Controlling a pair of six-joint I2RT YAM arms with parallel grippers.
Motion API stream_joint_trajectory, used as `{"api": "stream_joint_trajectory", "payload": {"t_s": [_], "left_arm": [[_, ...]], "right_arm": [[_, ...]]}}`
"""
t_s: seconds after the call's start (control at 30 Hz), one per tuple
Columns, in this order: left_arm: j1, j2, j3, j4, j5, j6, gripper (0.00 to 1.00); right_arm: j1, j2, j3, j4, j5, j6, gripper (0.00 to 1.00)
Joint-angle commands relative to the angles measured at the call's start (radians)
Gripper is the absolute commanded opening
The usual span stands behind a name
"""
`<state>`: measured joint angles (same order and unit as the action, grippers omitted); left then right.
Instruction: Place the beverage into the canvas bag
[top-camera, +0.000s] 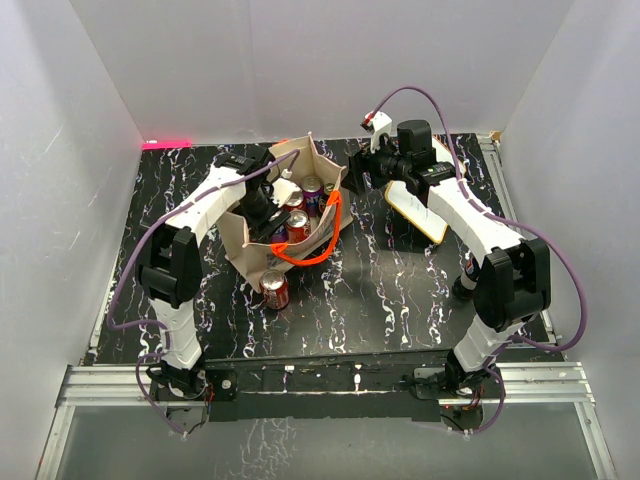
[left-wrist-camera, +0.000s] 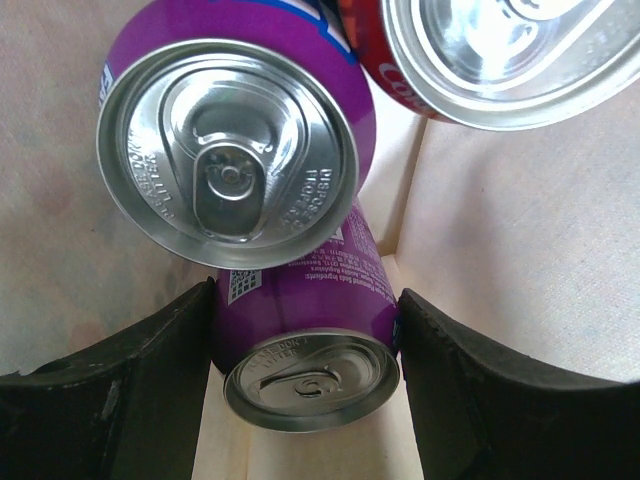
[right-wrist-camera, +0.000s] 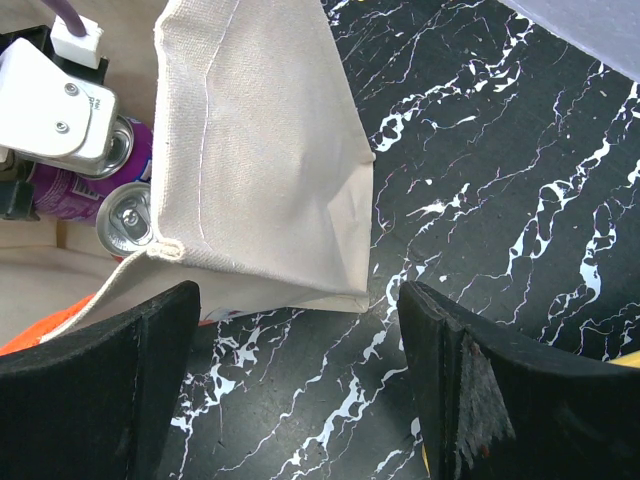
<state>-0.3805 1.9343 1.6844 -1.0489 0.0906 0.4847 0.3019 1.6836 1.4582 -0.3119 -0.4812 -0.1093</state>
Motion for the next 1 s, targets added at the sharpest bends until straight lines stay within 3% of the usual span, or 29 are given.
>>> {"api": "stream_joint_trajectory", "payload": {"t_s": [0.0,0.2,0.63,0.8,0.97], "left_arm": [[0.019,-0.075,-0.019,-0.03,-0.12,-0.006,0.0],[0.02,-0.061,-0.029,-0.019,-0.13,-0.009,0.14],[0.019,-0.087,0.05,-0.013,-0.109,-0.007,0.73],[0.02,-0.099,0.077,-0.004,-0.126,0.007,0.84],[0.02,-0.102,0.107,-0.014,-0.121,0.015,0.89]], "right_arm": [[0.004,-0.033,0.018,0.05,-0.006,0.002,0.83],[0.005,-0.015,0.038,0.042,-0.007,-0.003,0.83],[0.005,0.008,0.061,0.037,-0.017,-0.009,0.83],[0.005,0.01,0.062,0.039,-0.017,-0.008,0.83],[0.005,0.013,0.06,0.044,-0.018,-0.007,0.83]]}}
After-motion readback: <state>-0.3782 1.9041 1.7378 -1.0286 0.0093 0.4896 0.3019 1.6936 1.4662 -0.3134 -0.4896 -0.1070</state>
